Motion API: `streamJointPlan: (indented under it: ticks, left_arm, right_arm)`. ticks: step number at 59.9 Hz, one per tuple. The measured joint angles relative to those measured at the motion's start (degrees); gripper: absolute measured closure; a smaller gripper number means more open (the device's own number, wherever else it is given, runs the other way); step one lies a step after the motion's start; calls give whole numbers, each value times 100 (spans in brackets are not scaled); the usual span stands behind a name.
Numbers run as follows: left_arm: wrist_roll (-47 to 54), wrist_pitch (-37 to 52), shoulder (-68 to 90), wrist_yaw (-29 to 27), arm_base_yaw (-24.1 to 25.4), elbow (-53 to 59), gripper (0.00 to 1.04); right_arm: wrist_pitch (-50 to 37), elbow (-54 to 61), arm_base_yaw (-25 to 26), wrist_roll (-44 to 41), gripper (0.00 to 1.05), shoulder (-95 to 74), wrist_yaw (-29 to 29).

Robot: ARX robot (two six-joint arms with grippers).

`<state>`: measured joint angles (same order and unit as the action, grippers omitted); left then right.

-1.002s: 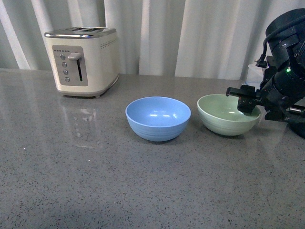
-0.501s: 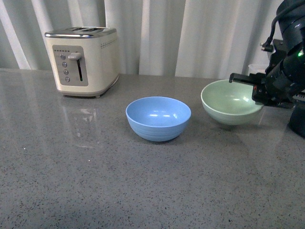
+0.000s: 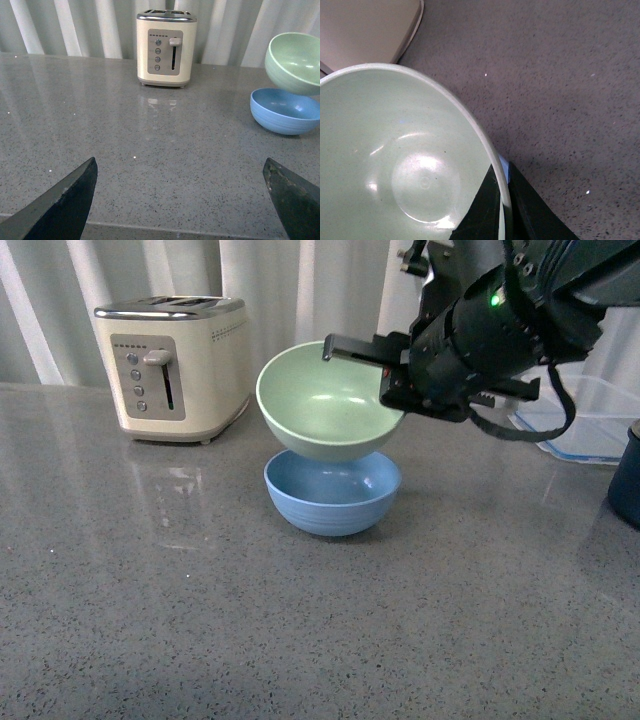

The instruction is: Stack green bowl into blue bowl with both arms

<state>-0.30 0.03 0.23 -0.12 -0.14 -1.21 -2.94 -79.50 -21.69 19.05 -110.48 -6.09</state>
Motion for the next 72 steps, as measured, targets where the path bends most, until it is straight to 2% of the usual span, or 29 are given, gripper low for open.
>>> streamJointPlan:
  ticks: [23, 35, 36, 42, 47, 50, 53, 56, 63, 72]
  left_arm:
    - [0, 0, 0, 0, 0, 0, 7]
    - [0, 0, 0, 0, 0, 0, 7]
    - [0, 0, 0, 0, 0, 0, 7]
    - [0, 0, 0, 0, 0, 0, 7]
    - [0, 0, 0, 0, 0, 0, 7]
    - [0, 0, 0, -9, 0, 0, 7]
    - [0, 0, -2, 4, 0, 0, 7]
    - [0, 0, -4, 13, 0, 0, 7]
    - [0, 0, -4, 11, 0, 0, 7]
    - [0, 0, -4, 11, 0, 0, 7]
  right_arm:
    - [-11, 15, -118, -83, 102, -444, -249]
    - [-136, 236, -92, -44, 71, -170, 13]
    - [-190, 323, -68, -7, 66, -44, 85]
    - [-514, 656, 20, 181, 52, 439, 319]
    - [-1558, 1320, 216, 273, 38, 1182, 544]
    - [-2909, 2033, 393, 302, 25, 1823, 769]
    - [-3307, 2535, 461, -365, 36, 2400, -435]
    - [-3504, 2973, 553, -949, 44, 2664, -855]
    - [-3851, 4070, 807, -1589, 66, 3034, -743]
    - [-4183, 5064, 1051, -1808, 92, 3639, -446]
